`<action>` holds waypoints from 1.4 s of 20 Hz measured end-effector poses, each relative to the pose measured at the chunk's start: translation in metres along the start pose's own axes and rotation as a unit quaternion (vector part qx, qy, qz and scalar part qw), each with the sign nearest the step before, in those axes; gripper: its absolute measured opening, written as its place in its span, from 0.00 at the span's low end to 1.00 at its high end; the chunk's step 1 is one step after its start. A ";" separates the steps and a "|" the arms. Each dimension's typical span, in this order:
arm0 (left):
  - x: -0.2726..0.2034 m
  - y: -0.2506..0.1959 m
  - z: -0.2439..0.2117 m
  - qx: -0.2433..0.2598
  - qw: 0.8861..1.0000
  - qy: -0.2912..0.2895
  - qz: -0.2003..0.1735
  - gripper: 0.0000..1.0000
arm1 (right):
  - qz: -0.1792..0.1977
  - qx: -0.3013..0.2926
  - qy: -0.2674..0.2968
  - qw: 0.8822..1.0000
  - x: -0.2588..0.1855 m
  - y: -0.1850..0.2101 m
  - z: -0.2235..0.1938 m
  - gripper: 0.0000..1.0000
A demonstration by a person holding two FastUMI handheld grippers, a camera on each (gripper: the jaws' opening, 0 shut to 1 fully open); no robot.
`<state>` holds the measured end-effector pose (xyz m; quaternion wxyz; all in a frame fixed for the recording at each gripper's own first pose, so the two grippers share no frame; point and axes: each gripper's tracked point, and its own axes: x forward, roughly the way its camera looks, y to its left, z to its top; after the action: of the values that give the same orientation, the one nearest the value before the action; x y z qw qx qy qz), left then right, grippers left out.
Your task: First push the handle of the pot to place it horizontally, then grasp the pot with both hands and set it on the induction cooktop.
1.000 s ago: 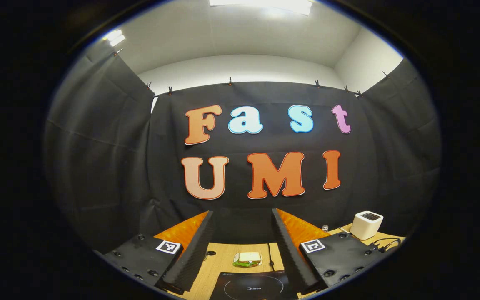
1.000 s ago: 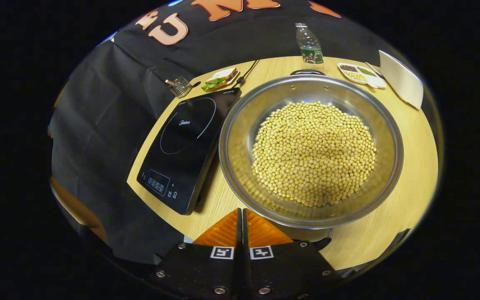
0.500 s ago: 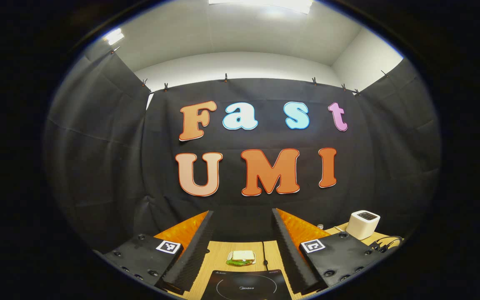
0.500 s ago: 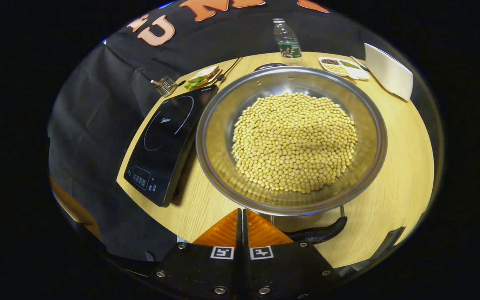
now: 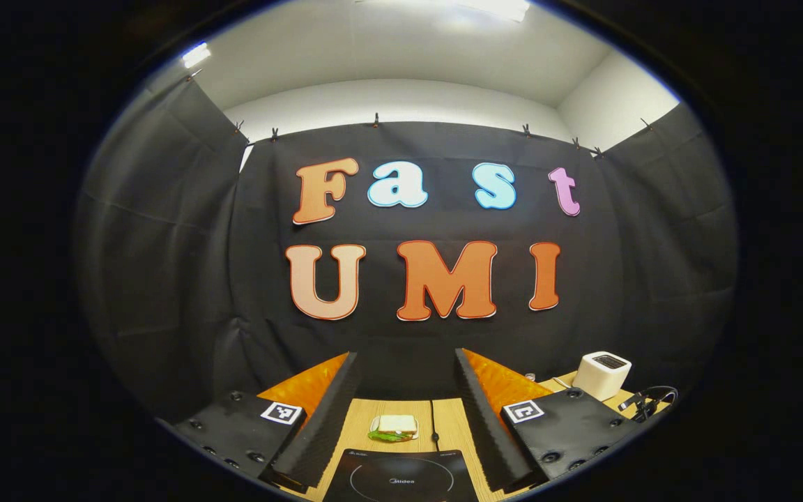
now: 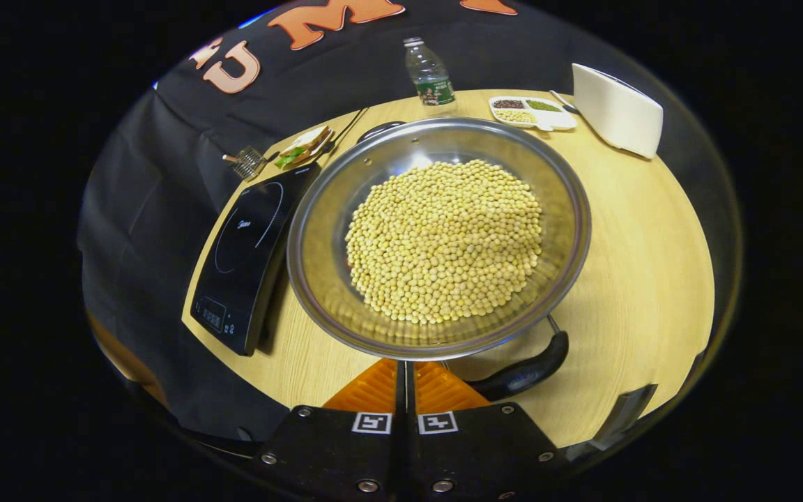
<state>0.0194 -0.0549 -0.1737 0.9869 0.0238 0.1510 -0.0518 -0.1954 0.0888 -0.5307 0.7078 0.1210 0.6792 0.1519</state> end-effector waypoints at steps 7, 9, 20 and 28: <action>0.008 -0.011 -0.012 -0.001 1.000 0.012 -0.008 0.90 | -0.030 0.001 0.001 1.000 -0.004 -0.032 0.010 0.00; 0.010 -0.015 -0.015 -0.002 1.000 0.018 -0.011 0.90 | -0.039 0.000 0.002 0.999 -0.005 -0.041 0.013 0.00; 0.019 -0.025 -0.031 0.006 0.999 0.036 -0.015 0.89 | -0.092 -0.003 -0.004 0.996 0.001 -0.088 0.041 0.00; 0.027 -0.029 -0.056 0.011 0.998 0.058 -0.018 0.89 | -0.144 0.017 0.000 0.989 0.007 -0.133 0.058 0.00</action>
<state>0.0255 -0.0830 -0.2357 0.9751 0.0346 0.2075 -0.0698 -0.1303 -0.0300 -0.5843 0.7202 0.0336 0.6919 0.0365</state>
